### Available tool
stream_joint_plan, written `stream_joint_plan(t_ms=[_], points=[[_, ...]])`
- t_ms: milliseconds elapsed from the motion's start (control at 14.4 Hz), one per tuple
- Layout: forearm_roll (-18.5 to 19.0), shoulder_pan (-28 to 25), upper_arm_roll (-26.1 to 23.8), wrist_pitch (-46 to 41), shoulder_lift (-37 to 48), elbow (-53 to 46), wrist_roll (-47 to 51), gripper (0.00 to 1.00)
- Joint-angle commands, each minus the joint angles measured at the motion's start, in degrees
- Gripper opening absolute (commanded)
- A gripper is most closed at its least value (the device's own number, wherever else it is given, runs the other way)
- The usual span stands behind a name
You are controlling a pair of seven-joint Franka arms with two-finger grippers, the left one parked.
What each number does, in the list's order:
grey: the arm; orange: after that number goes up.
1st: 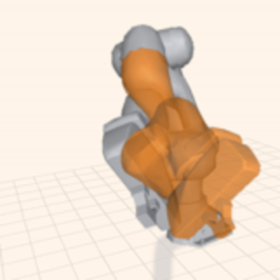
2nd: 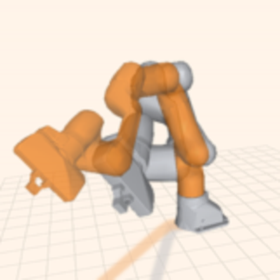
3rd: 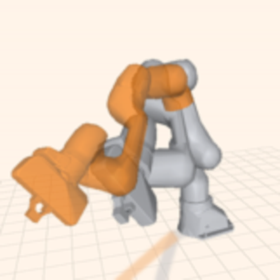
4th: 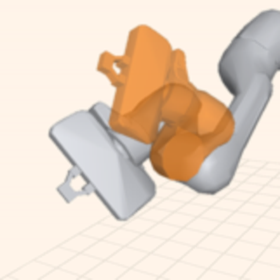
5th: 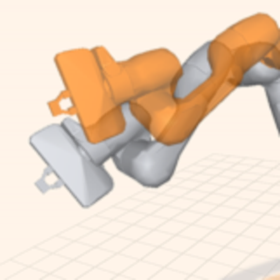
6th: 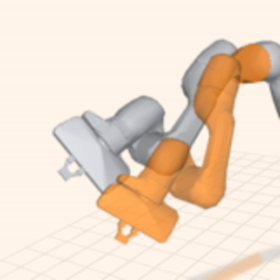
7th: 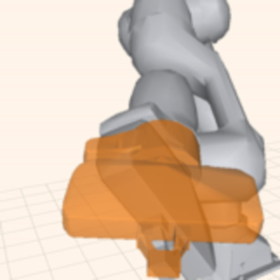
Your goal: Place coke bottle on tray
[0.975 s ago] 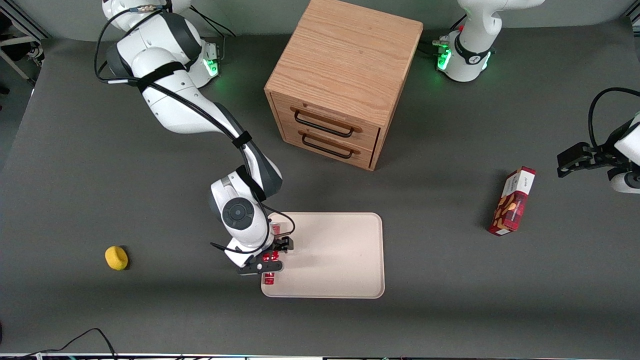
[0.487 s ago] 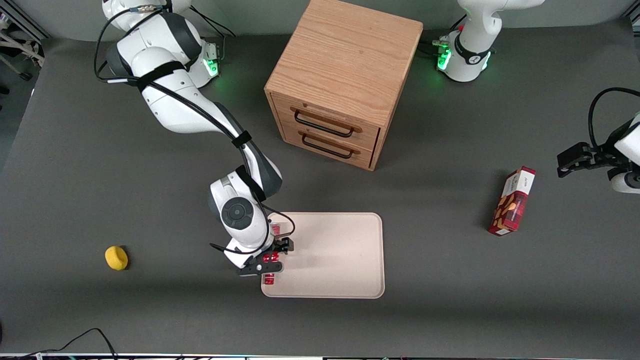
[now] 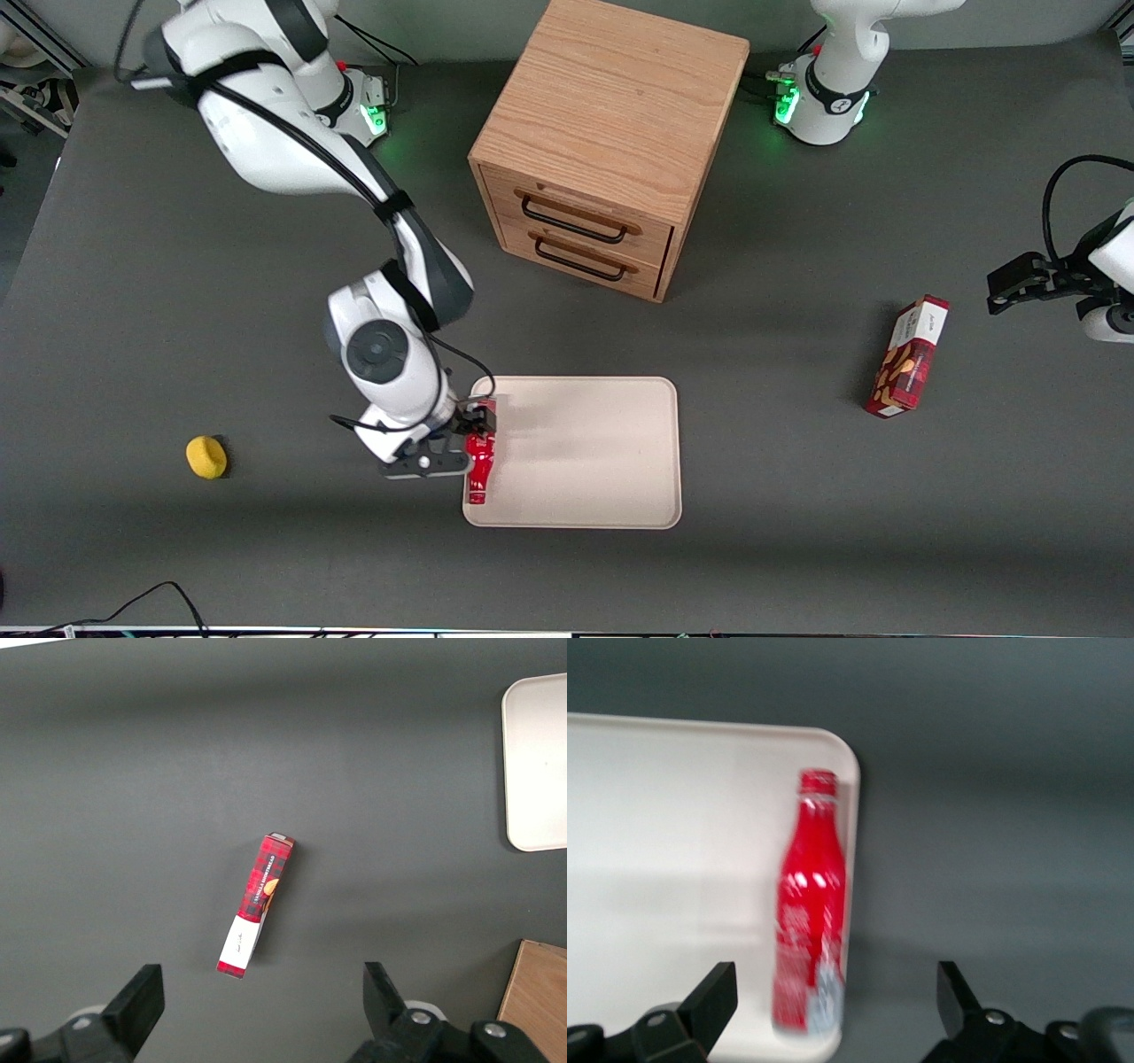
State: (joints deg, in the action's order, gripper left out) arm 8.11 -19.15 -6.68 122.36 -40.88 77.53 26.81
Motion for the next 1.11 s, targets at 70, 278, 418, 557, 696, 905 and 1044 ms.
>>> stream_joint_plan(t_ms=[70, 278, 418, 557, 696, 905, 1044], points=[[-1.96, 11.03, -8.14, -8.51, 18.88, 16.93, -0.88, 1.0], [-2.22, 28.05, -20.34, -15.12, 26.71, 21.25, -5.69, 1.0], [-3.36, 41.68, -29.48, -20.82, 29.1, 20.48, -12.01, 1.0], [-3.37, 50.93, -33.99, -28.2, 29.46, 17.41, -15.45, 1.0], [-3.02, 54.21, -35.5, -29.29, 31.47, 17.65, -19.41, 1.0], [-3.02, 55.1, -35.33, -30.16, 33.15, 17.3, -21.18, 1.0], [-2.93, 54.92, -34.63, -30.78, 33.5, 16.95, -21.62, 1.0]])
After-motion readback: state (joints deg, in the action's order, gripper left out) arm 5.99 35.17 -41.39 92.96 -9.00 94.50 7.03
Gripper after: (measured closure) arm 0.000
